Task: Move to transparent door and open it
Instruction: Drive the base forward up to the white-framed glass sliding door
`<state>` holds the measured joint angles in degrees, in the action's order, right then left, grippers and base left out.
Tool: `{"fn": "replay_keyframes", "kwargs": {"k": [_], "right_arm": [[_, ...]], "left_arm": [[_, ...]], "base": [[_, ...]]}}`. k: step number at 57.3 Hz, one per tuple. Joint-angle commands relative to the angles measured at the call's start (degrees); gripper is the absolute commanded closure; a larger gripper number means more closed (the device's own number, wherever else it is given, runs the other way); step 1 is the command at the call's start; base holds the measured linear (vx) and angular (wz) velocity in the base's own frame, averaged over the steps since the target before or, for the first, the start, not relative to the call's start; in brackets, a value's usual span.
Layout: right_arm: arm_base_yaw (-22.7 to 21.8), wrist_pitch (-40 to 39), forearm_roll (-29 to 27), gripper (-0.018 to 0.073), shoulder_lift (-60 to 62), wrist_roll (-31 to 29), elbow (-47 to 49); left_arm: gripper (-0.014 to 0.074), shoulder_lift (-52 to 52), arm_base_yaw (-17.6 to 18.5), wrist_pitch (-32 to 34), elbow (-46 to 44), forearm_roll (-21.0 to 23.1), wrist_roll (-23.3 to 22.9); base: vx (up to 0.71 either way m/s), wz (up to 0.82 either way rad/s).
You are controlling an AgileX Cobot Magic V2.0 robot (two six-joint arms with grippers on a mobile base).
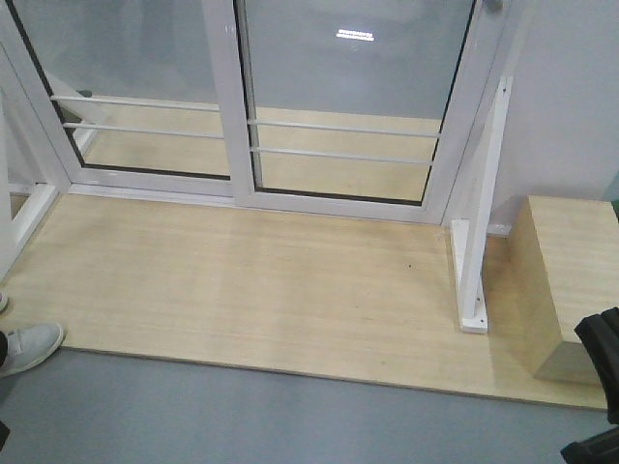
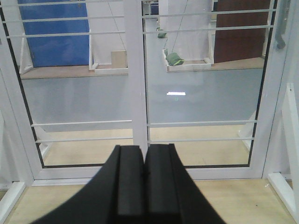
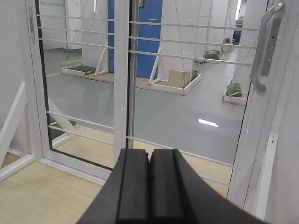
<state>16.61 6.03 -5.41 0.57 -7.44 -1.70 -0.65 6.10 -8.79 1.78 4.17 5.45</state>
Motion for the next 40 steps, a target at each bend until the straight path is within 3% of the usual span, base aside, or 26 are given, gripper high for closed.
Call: {"fn": "replay_keyframes", "kwargs": {"k": [1,40], "right_arm": [[-0.1,-5.0,0.3,0.0565,-0.4,-0.5,-0.2],[-0.1,-5.0,0.3,0.0565,-0.4,-0.5,-0.2]], "left_arm": [[0.0594,-0.8,0.3,5.0,0.8,0.2,-0.2],[0.0594,-0.8,0.3,5.0,0.8,0.2,-0.2]], "base": [[0.45,-0.05],[0.42,-0.11]]}}
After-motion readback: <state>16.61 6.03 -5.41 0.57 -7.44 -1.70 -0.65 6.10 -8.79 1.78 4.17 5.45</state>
